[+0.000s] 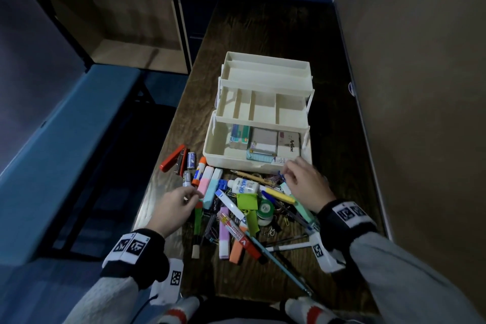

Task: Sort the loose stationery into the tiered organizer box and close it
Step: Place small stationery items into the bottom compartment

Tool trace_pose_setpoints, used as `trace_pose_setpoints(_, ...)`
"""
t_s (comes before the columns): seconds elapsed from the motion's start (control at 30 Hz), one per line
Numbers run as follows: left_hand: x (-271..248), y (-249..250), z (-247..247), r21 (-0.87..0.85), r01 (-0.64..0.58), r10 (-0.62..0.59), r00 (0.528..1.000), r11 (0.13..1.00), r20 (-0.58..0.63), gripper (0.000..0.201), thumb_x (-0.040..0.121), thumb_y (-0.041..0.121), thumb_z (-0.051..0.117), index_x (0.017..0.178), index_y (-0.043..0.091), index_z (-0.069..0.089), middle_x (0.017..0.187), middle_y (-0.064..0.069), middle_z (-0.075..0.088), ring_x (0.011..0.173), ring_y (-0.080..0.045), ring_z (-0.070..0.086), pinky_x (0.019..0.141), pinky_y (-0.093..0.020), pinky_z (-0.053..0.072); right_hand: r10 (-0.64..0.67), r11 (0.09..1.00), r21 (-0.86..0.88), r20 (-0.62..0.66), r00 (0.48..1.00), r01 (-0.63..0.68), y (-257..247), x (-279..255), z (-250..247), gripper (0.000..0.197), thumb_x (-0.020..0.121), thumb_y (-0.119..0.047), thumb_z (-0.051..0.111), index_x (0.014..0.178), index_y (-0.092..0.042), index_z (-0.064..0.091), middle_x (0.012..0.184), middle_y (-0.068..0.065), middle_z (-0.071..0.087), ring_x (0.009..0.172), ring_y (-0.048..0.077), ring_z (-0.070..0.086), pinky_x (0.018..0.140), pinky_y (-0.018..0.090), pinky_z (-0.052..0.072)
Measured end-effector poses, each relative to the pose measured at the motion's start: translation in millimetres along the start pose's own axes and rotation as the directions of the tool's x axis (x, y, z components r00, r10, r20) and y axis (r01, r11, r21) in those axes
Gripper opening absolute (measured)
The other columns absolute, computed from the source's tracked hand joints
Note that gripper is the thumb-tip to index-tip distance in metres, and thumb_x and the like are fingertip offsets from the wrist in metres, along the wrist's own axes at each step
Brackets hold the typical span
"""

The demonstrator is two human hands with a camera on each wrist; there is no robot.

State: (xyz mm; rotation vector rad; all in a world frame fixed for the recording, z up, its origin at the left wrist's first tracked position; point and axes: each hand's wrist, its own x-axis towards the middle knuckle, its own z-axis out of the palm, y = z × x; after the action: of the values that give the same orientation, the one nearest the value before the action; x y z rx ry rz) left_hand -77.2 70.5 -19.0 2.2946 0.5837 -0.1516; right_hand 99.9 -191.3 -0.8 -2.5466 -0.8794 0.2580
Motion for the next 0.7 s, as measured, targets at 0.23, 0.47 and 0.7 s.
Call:
trace_pose_setpoints(0.23,9.3,24.7,15.2,0.097,-0.129,0.127,0.991,0.987,0.029,0.016,0.096,0.024,0.052,0.096,0.021,0.068,0.094,0.007,0.068,0.078,-0.005,0.059,0.067,-0.022,0.046,0.206,0.979,-0.023,0.153,0.967,-0.204,21.6,-52.5,24.8,0.026,0.093,-0.018,0.051,0.117,-0.026,0.053,0.131,-0.002,0.042,0.108,0.019,0.054,0.084,0.03,0.046)
trace_pose_setpoints(0.47,17.8,46.6,19.5,0.099,-0.228,0.224,0.974,0.969,0.045,0.023,0.096,0.023,0.047,0.098,0.021,0.069,0.098,0.002,0.061,0.082,-0.012,0.058,0.075,-0.03,0.046,0.184,0.981,-0.104,0.232,0.955,-0.164,11.2,-55.7,47.9,0.028,0.095,-0.032,0.047,0.122,-0.025,0.047,0.126,-0.001,0.035,0.107,0.024,0.052,0.081,0.042,0.049)
trace_pose_setpoints(0.7,14.5,32.6,14.9,0.102,-0.21,0.211,0.977,0.972,0.004,0.02,0.095,0.023,0.048,0.093,0.023,0.068,0.096,0.005,0.063,0.074,-0.004,0.056,0.067,-0.022,0.043,0.229,0.973,-0.059,0.117,0.966,-0.223,0.7,-19.5,46.5,0.02,0.096,-0.01,0.041,0.111,-0.016,0.053,0.114,0.006,0.056,0.103,0.029,0.055,0.081,0.041,0.049)
